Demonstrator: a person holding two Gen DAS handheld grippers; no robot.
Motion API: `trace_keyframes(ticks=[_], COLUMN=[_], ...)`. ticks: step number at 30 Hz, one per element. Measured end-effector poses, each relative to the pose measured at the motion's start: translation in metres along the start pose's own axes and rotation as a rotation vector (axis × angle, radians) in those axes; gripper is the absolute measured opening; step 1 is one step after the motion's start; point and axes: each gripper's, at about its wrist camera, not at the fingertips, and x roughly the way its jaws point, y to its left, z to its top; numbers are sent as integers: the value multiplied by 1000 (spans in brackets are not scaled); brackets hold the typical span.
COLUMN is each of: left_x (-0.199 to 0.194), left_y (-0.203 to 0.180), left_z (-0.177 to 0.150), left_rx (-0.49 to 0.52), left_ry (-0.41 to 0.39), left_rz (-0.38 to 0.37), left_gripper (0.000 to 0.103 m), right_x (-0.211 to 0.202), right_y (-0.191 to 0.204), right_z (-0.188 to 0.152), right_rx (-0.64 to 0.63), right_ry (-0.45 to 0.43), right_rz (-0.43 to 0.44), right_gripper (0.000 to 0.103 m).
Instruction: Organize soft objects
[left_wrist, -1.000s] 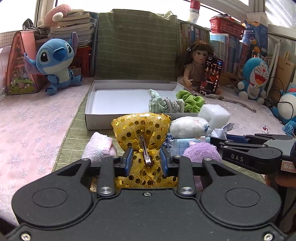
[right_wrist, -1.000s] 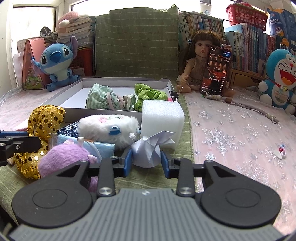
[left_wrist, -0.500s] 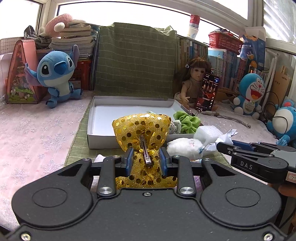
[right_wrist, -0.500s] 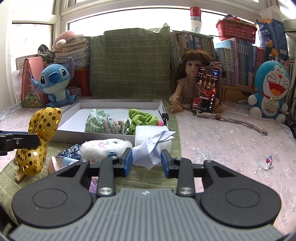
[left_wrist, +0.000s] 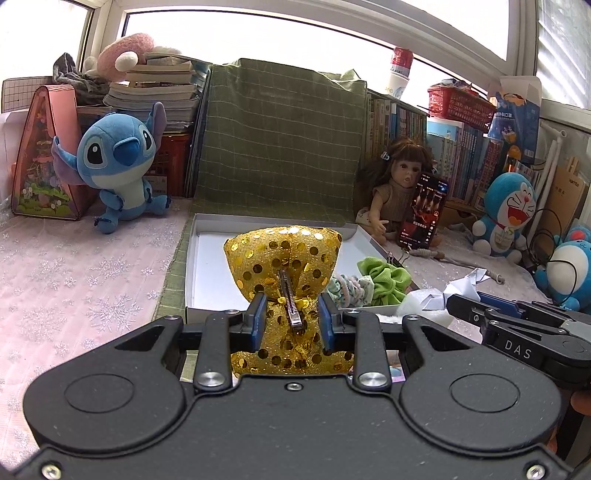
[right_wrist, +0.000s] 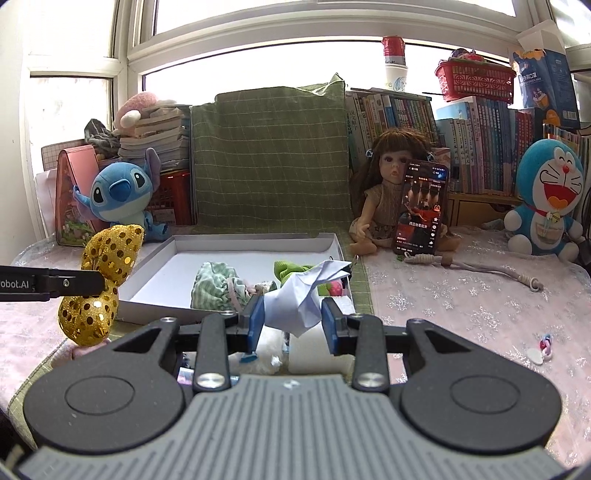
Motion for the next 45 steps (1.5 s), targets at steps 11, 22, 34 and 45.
trace_keyframes(ticks=[11,22,34,45], left_x=[15,40,78,128], left_y=[6,15,44,51], left_z=[23,42,68,71], left_rx=[-11,-45,-117,-150], left_ry=[15,57,116,220], left_rz=[-27,-46,-43,-60], left_gripper=[28,28,28,28], right_x=[8,27,62,111], right_y=[6,16,14,12], right_z=[22,41,74,90], right_rx=[42,83,126,194], right_ry=[-16,-7,44,147], right_rz=[61,119,154,176], right_gripper=[39,39,39,39])
